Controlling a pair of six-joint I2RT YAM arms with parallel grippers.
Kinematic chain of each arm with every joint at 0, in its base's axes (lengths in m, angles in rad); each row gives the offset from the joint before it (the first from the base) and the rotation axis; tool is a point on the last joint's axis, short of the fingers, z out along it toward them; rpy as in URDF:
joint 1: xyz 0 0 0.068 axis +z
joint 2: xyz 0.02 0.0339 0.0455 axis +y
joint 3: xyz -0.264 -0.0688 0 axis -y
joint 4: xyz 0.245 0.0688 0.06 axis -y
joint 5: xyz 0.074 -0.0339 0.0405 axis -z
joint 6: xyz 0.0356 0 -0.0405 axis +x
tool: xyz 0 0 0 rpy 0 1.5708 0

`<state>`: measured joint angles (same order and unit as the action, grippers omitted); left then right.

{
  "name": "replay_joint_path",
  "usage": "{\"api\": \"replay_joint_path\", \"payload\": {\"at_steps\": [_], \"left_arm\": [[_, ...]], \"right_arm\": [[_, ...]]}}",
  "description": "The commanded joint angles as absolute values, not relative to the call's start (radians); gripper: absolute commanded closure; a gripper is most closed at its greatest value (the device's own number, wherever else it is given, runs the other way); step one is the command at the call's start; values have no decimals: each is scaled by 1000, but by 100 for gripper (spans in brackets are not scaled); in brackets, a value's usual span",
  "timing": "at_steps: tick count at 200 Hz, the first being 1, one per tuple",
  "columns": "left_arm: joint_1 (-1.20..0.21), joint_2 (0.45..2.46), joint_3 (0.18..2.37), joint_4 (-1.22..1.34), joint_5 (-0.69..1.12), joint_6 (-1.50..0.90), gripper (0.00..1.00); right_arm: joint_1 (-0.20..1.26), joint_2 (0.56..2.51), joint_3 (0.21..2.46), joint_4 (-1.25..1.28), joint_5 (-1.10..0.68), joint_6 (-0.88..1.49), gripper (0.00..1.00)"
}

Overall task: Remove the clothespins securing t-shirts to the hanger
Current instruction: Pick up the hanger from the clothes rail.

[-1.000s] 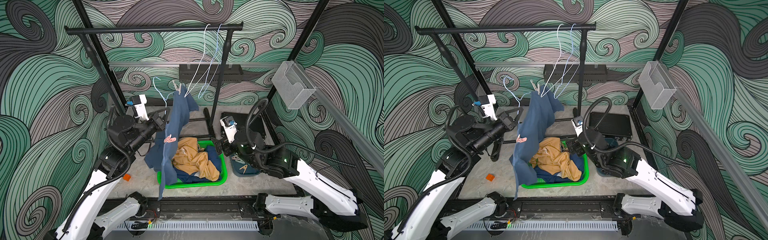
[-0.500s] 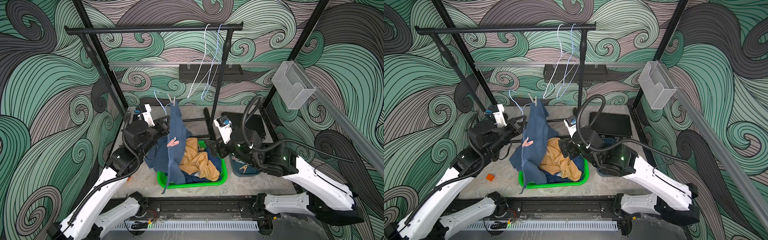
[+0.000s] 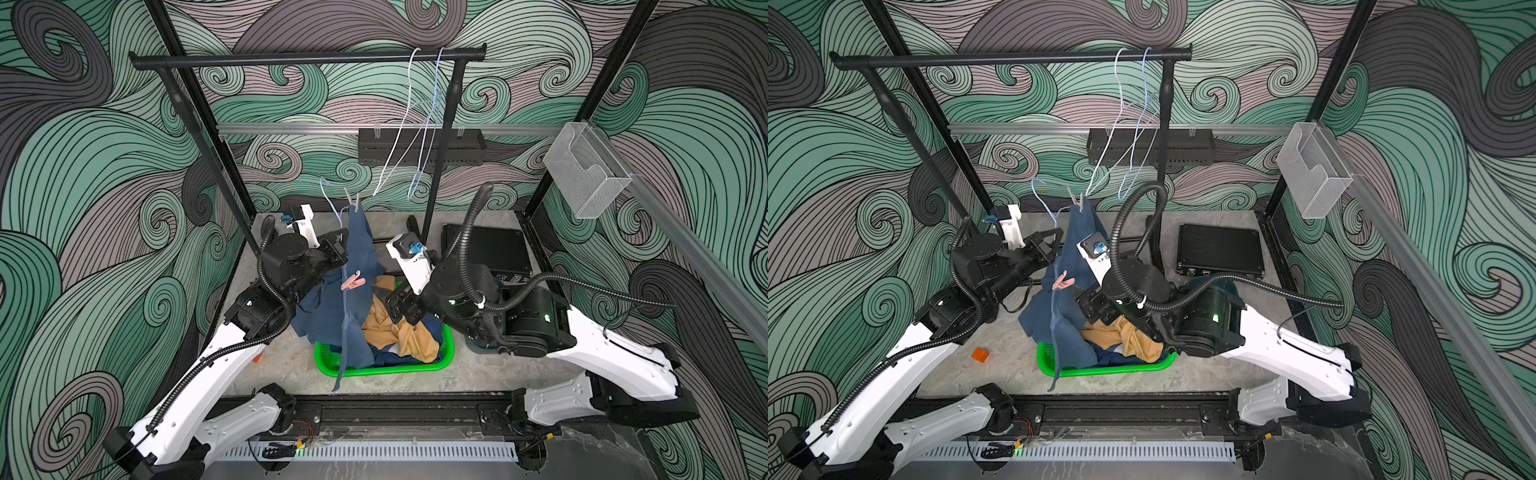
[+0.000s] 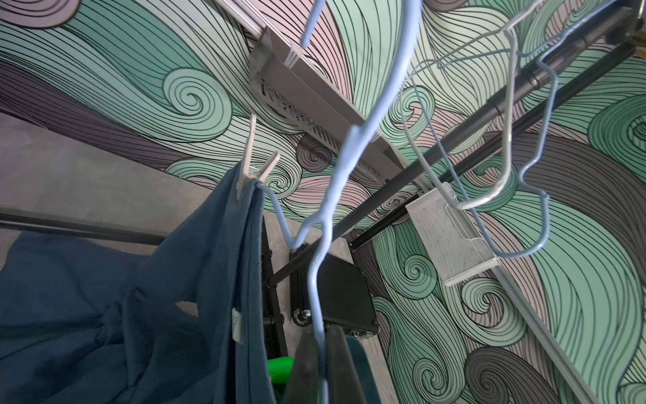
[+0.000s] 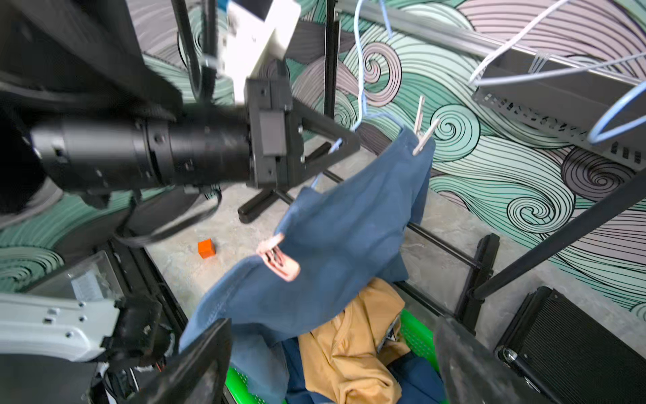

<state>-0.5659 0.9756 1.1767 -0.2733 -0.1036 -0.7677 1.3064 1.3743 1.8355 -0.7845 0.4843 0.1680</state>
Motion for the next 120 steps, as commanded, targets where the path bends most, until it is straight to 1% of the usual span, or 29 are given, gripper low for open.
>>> {"api": "replay_joint_path", "payload": {"at_steps": [1,27,46,75,120], "left_arm": [[-578,948,1183,-192,-13,-744,100],[-581,921,1186,-200,32,-697,100],[-581,903,1183,-214,36,-685,100],[-581,886,1170,-215,30,-691,100],[-583,878,1155,-213,26,-696,100]], "right_arm": [[1262,1389,1901,-771,382,195,16],[1192,1418,1940,-772,288,263,21],[1167,1443,1945,-773,264,291,25],[1144,1488,1944,-761,193,310,27],[1092,1554,2013,-696,207,342,33]]}}
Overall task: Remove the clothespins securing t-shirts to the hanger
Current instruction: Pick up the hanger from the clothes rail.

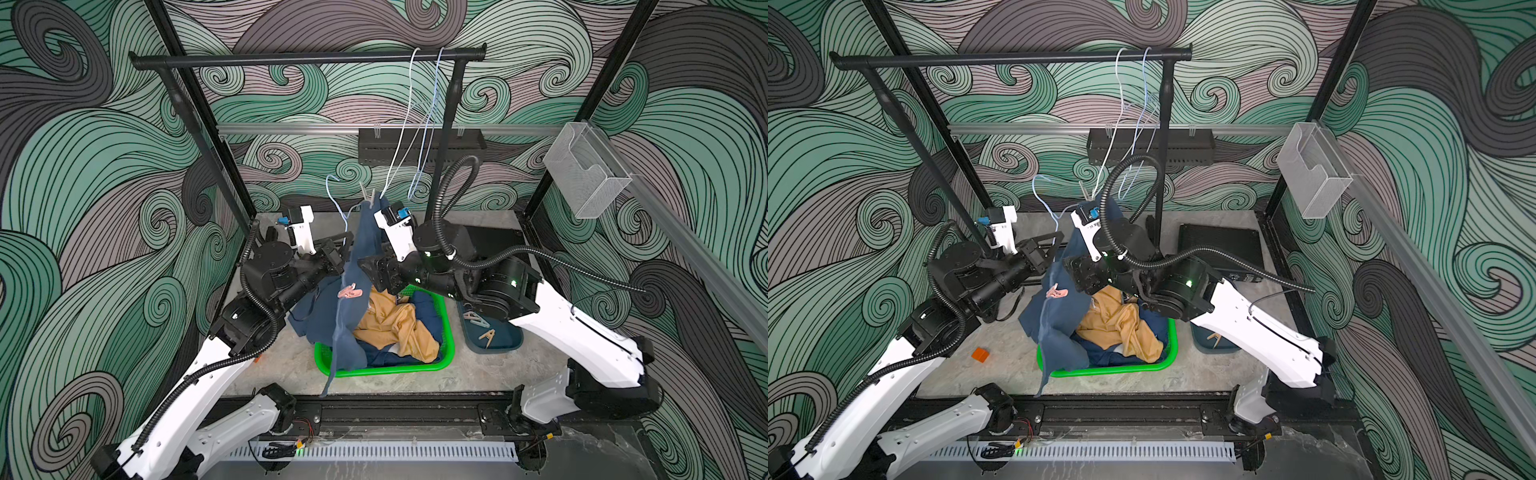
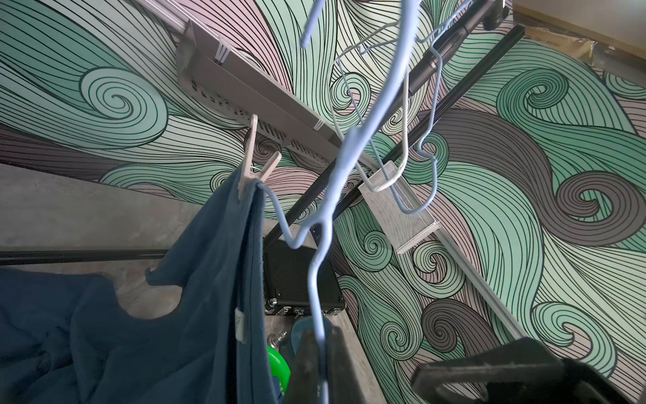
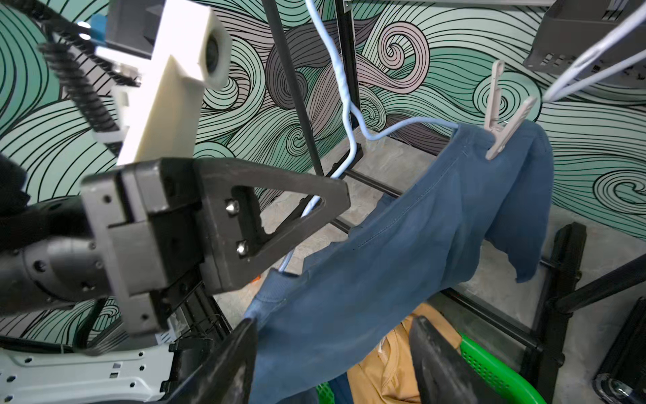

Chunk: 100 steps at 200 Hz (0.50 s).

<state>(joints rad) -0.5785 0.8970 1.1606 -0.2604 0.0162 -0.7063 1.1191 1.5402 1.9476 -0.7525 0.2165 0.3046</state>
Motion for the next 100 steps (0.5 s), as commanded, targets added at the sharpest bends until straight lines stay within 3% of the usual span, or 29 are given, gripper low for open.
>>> {"api": "replay_joint_path", "payload": {"at_steps": [1,56,100], "left_arm": [[-582,878,1155,-212,26,-696,100],[-591,867,1137,-205,17,-703,100],[-593,858,1134,-210,14,-702,100]], "right_arm": [[1091,1557,2018,-696,209,343,33],[1075,1668,2121,-659,340,383,34],[1075,1752,2175,-655,332,370,34]]}}
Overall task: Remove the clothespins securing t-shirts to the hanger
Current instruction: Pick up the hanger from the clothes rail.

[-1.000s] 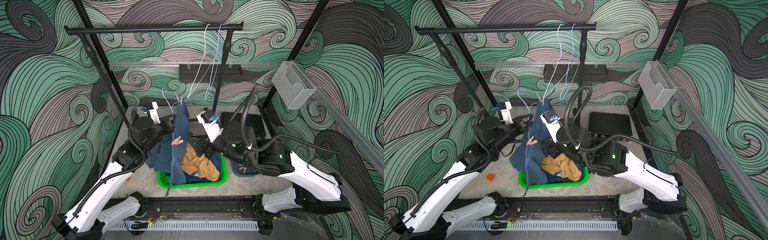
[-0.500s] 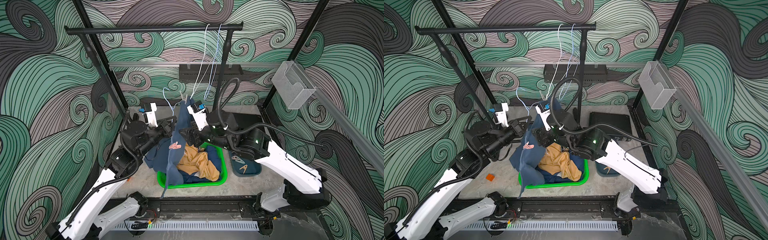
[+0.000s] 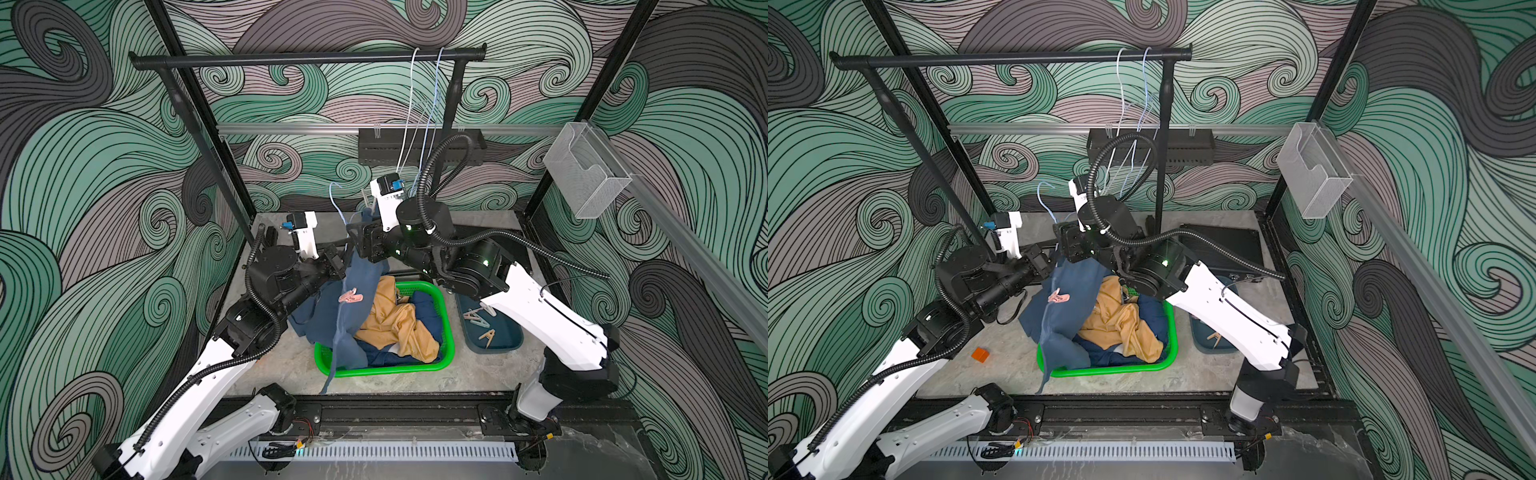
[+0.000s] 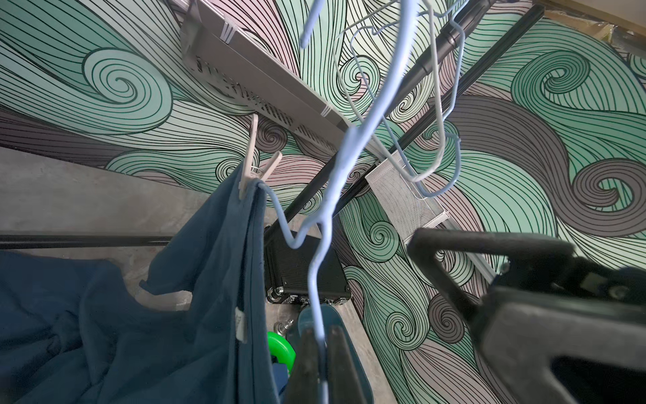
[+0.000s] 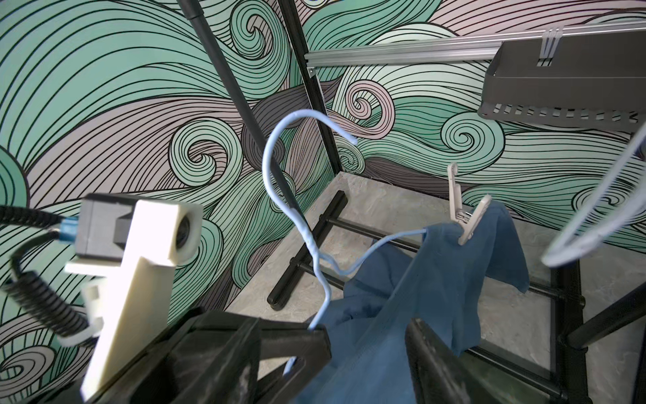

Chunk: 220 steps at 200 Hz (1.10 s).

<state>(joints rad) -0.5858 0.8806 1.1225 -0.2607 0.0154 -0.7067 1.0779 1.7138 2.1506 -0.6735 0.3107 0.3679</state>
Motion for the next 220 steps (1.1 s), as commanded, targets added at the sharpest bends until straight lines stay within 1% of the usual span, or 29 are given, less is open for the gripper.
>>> {"api": "replay_joint_path", "payload": {"at_steps": [1,39,70,98,116,140,155,189,220], "left_arm": [[-593,858,1134,-210,14,-702,100],[-596,845,1126,-216,9,-706,100],[-598,837,1123,-227,6,-703,100],[-603,835,1121,-245,-4,-676,100],[-607,835,1116,-256,-25,-646,100],[-612,839,1098,-235,-38,-637,100],[-615,848,1098,-223,-28,-640,100],[-621,869,1100,-213,-17,-644,100],[-625,878,1088,-198,-15,-654,100]], "right_arm": [[1075,1753,2175,-656,332,371,34],[1075,1815,2222,-655,362,344,37],[1075,1849,2256,-654,367,345,42],[1075,1840,2233,-661,394,365,46],[1075,1822,2196,-660,425,376,51],[1075,1799,2140,-628,433,373,60],[1074,1798,2137,-624,433,365,62],[1074,1802,2141,-624,433,367,71],[1074,1798,2117,-624,444,384,76]]}}
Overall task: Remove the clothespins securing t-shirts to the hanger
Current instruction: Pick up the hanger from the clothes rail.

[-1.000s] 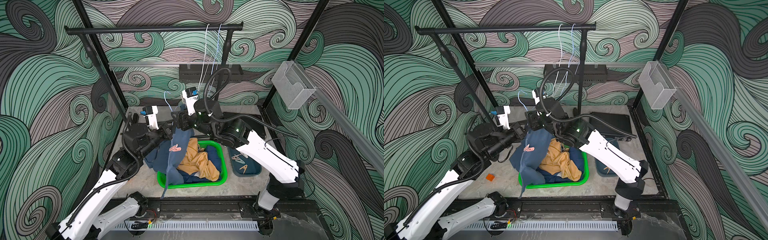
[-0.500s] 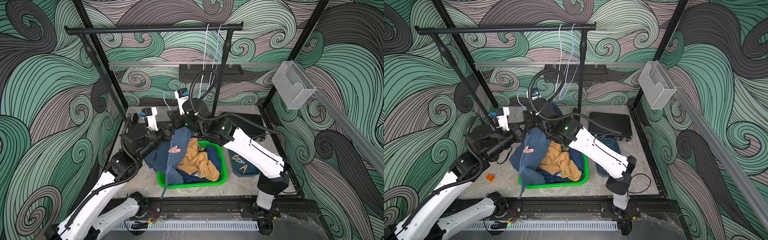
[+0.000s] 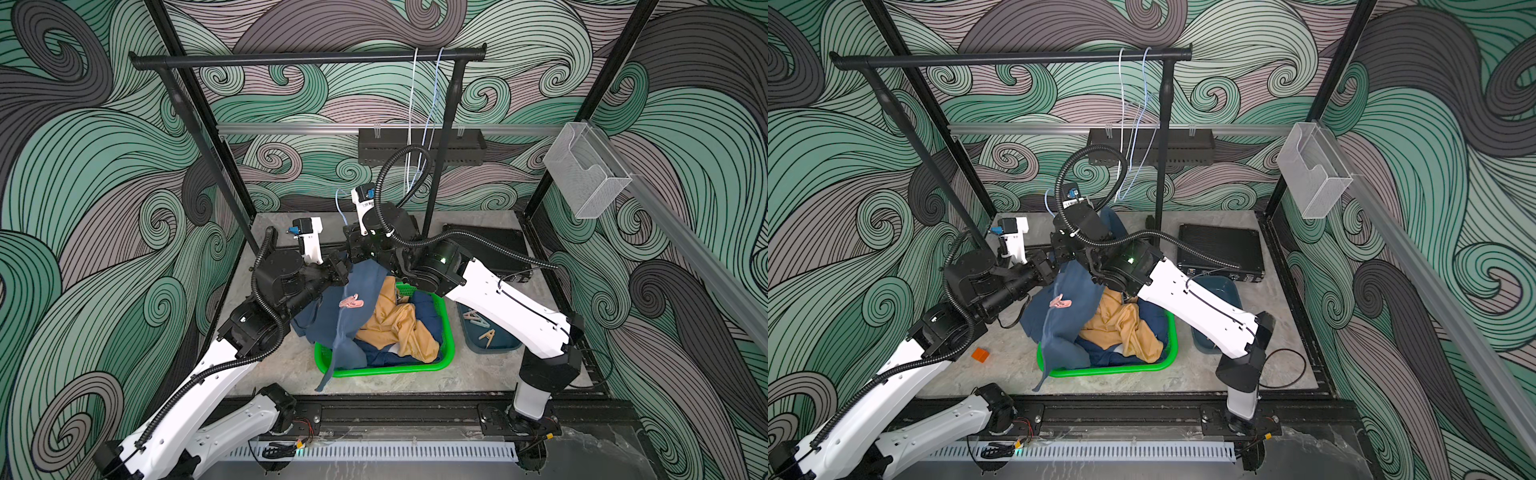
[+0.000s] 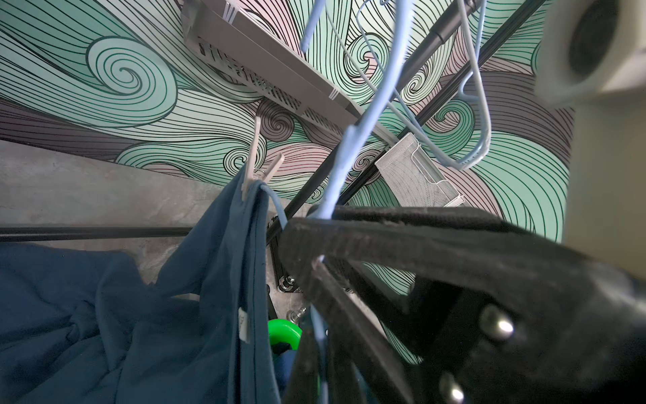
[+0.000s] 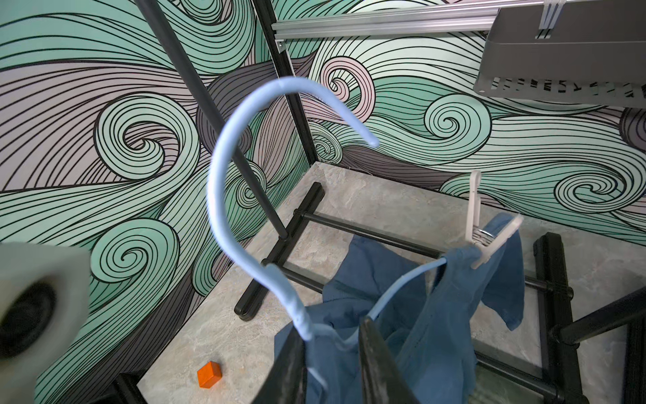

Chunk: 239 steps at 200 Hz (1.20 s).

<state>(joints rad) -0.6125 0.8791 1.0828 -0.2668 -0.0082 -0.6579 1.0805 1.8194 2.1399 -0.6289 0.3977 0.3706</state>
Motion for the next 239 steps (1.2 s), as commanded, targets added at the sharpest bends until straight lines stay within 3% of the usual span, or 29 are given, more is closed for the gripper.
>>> {"api": "replay_joint_path", "payload": {"at_steps": [1,66,139,239], "left_arm": [[-625,879,1087,-197,-15,-654,100],[-632,893,1065,-167,-9,-678,98],[-633,862,1054,-181,-20,-661,62],[-630,722,1096,-370,-278,-554,52]], "right_arm": [[1073,1798,2116,-624,444,384,76],[1073,1787,2082,-605,469,390,90],[1060,1760,2040,-579,476,382,98],[1079,1648,1892,-521,420,350,100]]}}
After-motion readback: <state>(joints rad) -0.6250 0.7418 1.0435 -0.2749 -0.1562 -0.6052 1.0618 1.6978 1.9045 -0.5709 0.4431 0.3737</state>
